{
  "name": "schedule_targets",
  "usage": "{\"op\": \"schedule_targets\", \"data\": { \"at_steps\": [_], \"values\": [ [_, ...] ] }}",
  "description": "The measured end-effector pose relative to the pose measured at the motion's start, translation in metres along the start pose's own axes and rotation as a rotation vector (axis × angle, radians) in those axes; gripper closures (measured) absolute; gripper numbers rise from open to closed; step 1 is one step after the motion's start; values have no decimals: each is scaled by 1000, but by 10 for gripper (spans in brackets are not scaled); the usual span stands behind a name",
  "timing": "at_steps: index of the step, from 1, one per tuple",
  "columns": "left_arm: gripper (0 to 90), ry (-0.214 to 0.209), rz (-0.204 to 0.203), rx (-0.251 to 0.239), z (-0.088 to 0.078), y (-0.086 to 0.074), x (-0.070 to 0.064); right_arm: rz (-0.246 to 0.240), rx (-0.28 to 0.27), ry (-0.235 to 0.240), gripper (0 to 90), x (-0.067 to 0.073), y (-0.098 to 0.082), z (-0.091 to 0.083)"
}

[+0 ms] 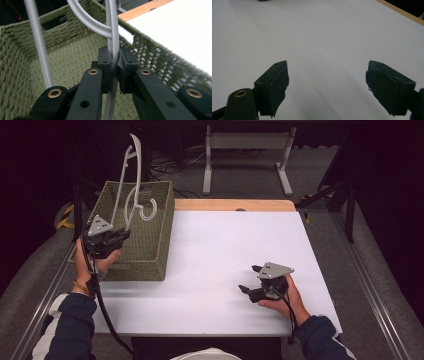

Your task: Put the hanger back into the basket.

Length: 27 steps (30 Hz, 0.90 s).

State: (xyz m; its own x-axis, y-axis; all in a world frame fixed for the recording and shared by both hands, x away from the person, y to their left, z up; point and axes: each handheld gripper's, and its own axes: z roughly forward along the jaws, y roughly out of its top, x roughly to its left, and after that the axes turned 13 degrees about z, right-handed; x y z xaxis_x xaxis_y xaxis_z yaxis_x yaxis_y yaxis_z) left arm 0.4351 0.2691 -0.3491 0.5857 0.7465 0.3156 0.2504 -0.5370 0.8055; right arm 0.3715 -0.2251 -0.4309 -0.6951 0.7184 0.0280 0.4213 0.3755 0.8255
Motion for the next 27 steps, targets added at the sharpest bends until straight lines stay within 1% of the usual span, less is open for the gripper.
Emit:
{"op": "schedule_targets", "data": {
  "at_steps": [3,6,7,8,9,11,12,14,17,20,21,25,27],
  "values": [
    [818,-3,-3,21,0,-6,4,-3,7,5,188,0,0,0],
    [809,-5,1,48,4,-12,4,-2,14,7,188,0,0,1],
    [809,5,7,62,6,-13,4,-3,15,6,188,0,0,1],
    [810,6,6,75,9,-15,3,-3,18,8,188,0,0,1],
    [810,12,4,76,10,-16,3,-5,22,10,187,0,0,1],
    [809,10,-1,85,11,-18,3,-7,24,10,188,0,-1,2],
    [809,23,1,94,12,-19,3,-7,25,11,188,0,-1,2],
    [803,28,-16,94,11,-20,4,-7,28,13,188,0,-1,2],
    [793,13,-18,95,10,-22,3,-7,31,11,188,-1,-1,2],
    [774,15,-2,99,11,-24,1,-9,32,12,188,0,-1,2],
    [767,20,-5,97,11,-24,0,-9,33,12,187,0,-1,2],
    [751,19,-35,77,9,-25,1,-10,36,12,186,0,-1,3],
    [753,13,-43,57,8,-26,0,-14,37,11,186,0,-1,3]
  ]
}}
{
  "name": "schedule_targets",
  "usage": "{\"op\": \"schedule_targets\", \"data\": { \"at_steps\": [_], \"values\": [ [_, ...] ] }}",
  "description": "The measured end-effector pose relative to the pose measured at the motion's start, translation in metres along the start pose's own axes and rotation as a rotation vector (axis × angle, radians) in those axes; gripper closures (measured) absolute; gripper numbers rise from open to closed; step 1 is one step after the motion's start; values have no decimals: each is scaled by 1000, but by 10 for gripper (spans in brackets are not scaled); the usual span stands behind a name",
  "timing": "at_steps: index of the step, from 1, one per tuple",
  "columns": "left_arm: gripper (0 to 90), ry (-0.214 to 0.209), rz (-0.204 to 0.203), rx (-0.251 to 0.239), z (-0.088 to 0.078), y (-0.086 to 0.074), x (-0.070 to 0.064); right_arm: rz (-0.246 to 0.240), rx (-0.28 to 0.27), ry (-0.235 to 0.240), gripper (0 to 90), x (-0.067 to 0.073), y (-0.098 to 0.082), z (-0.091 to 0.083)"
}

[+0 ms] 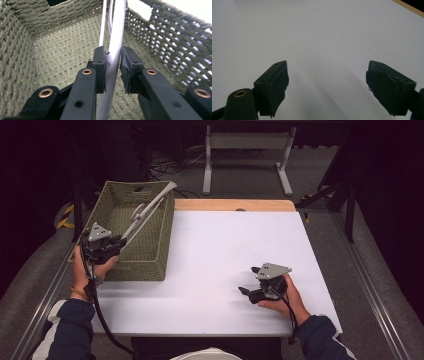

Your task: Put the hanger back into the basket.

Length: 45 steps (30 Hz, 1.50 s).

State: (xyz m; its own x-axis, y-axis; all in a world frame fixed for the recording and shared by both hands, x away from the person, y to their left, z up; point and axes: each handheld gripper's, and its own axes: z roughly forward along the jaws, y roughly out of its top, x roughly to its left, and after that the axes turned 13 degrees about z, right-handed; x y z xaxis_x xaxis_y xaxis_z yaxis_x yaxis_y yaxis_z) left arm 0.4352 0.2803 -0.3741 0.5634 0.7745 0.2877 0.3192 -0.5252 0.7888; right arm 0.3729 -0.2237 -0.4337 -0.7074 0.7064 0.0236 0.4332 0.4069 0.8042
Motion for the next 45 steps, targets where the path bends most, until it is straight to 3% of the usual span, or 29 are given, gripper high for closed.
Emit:
{"op": "schedule_targets", "data": {
  "at_steps": [7,17,20,32,37,41,45],
  "values": [
    [666,-11,-1,-85,-6,1,-6,5,-7,-4,186,0,1,-1],
    [554,-26,55,-215,-14,10,-22,7,-38,-20,187,0,2,-4],
    [494,-14,74,-219,-15,14,-28,4,-55,-24,188,0,3,-7],
    [200,-5,127,-312,-23,21,-49,10,-140,-70,188,1,5,-15],
    [106,-6,155,-321,-27,24,-58,12,-172,-93,182,2,5,-19],
    [69,-24,178,-332,-30,25,-66,24,-187,-123,150,2,5,-21],
    [51,-63,196,-379,-34,25,-76,27,-212,-163,145,2,5,-25]
  ]
}}
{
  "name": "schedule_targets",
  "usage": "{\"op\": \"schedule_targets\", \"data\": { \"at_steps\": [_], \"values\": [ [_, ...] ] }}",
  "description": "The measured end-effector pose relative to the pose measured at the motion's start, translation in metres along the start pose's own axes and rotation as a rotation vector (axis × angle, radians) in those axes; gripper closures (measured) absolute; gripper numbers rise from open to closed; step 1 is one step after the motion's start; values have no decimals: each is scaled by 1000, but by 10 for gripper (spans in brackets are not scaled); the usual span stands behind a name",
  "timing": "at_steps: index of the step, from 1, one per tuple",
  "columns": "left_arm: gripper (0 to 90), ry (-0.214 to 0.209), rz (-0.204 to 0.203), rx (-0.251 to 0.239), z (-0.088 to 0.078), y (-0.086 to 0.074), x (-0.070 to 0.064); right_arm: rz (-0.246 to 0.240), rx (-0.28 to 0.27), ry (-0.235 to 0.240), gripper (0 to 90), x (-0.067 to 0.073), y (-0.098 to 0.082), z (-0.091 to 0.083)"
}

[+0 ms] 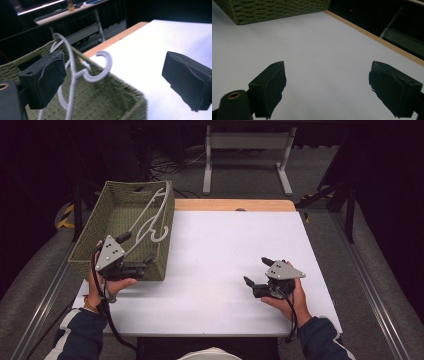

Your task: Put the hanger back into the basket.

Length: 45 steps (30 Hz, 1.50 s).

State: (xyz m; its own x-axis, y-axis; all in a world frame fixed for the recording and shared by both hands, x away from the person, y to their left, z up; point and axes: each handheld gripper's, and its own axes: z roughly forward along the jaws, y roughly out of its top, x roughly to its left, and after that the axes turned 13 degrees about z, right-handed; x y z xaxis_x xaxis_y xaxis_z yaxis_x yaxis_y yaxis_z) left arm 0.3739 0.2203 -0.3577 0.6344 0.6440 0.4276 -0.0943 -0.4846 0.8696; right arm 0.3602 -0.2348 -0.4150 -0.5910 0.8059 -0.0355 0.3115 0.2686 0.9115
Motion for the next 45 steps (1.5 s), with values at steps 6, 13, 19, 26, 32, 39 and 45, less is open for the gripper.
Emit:
{"op": "schedule_targets", "data": {
  "at_steps": [6,13,19,26,32,39,45],
  "values": [
    [47,-37,23,-56,-2,2,-14,7,-27,-32,145,0,-1,-5],
    [45,-73,58,-75,2,0,-35,10,-41,-55,145,2,-5,-12],
    [48,-116,69,-72,9,-6,-51,18,-47,-60,145,5,-10,-16],
    [60,-127,69,-59,12,-17,-63,14,-55,-61,145,6,-12,-17],
    [60,-143,60,-25,13,-29,-70,4,-54,-61,145,9,-15,-16],
    [51,-108,34,8,6,-45,-67,3,-54,-57,145,12,-18,-17],
    [26,-110,3,45,5,-56,-64,-15,-54,-68,144,13,-21,-18]
  ]
}}
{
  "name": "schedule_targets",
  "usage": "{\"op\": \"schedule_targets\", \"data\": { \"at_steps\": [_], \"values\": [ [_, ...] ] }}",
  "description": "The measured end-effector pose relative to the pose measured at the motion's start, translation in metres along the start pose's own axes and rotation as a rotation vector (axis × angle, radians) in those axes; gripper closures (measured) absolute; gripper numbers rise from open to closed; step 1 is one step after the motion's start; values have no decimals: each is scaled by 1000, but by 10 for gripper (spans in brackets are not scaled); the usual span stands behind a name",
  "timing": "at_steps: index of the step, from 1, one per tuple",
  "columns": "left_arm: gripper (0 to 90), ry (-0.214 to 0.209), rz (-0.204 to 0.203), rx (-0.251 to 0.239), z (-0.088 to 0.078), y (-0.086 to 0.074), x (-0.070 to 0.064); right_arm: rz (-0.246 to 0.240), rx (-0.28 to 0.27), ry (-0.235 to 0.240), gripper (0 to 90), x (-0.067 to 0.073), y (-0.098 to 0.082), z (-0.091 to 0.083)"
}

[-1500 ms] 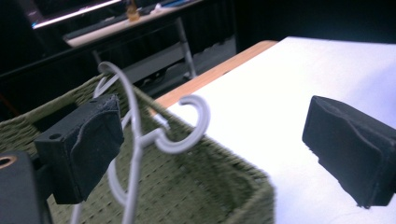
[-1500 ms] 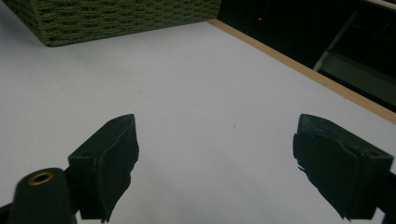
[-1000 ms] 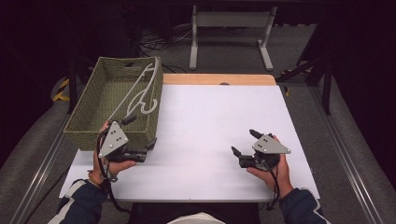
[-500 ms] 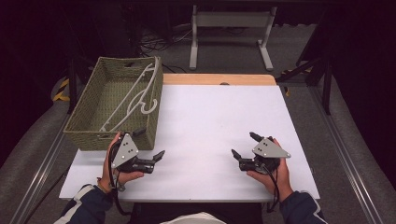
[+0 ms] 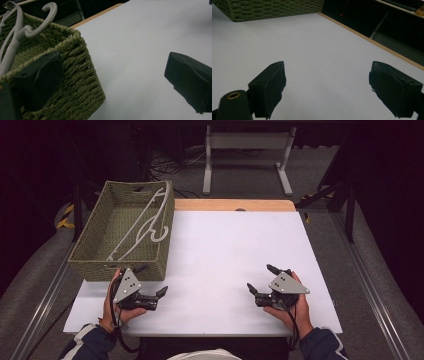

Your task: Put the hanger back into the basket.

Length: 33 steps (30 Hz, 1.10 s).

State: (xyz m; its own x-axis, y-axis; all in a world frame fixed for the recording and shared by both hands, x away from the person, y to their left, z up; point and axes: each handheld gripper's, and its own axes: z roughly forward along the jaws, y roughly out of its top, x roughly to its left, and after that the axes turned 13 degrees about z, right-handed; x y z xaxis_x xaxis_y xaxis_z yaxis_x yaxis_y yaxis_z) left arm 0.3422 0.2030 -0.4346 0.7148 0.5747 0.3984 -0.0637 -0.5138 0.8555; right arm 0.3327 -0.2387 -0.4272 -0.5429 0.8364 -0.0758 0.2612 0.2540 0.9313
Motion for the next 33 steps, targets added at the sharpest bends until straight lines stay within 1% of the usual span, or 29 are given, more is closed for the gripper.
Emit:
{"op": "schedule_targets", "data": {
  "at_steps": [2,6,7,8,10,12,13,17,18,20,21,22,24,27,30,33],
  "values": [
    [24,6,-22,-7,0,-1,1,7,0,3,142,0,0,0],
    [18,3,-15,-6,0,-1,1,-2,4,6,138,2,-1,0],
    [18,3,-5,-2,0,0,1,-2,4,6,135,2,-1,0],
    [18,3,-16,-4,0,0,0,-1,5,7,133,2,-1,-1],
    [20,1,-18,-5,-1,0,0,1,0,9,131,2,-1,-1],
    [19,-5,-18,-6,-1,0,-1,2,3,11,130,2,-1,-1],
    [20,-7,-8,-5,0,0,-1,0,3,10,130,2,-1,0],
    [21,-16,-12,-9,0,0,-3,-10,1,7,130,3,-1,0],
    [21,-17,-3,-5,-1,0,-3,-11,0,6,129,3,0,0],
    [21,-18,-4,-9,-2,1,-3,-13,-2,4,129,3,0,0],
    [22,-17,-12,-12,-2,1,-3,-16,-3,6,129,4,0,0],
    [22,-16,-7,-19,-3,0,-3,-20,-1,6,129,4,0,0],
    [22,-19,-13,-18,-3,0,-3,-21,-2,4,129,5,1,0],
    [23,-21,-5,-18,-3,1,-2,-30,-3,5,129,6,1,0],
    [24,-22,-21,-25,-1,1,-3,-33,1,9,129,6,0,1],
    [26,-25,-16,-22,0,1,-3,-31,1,9,129,5,0,0]
  ]
}}
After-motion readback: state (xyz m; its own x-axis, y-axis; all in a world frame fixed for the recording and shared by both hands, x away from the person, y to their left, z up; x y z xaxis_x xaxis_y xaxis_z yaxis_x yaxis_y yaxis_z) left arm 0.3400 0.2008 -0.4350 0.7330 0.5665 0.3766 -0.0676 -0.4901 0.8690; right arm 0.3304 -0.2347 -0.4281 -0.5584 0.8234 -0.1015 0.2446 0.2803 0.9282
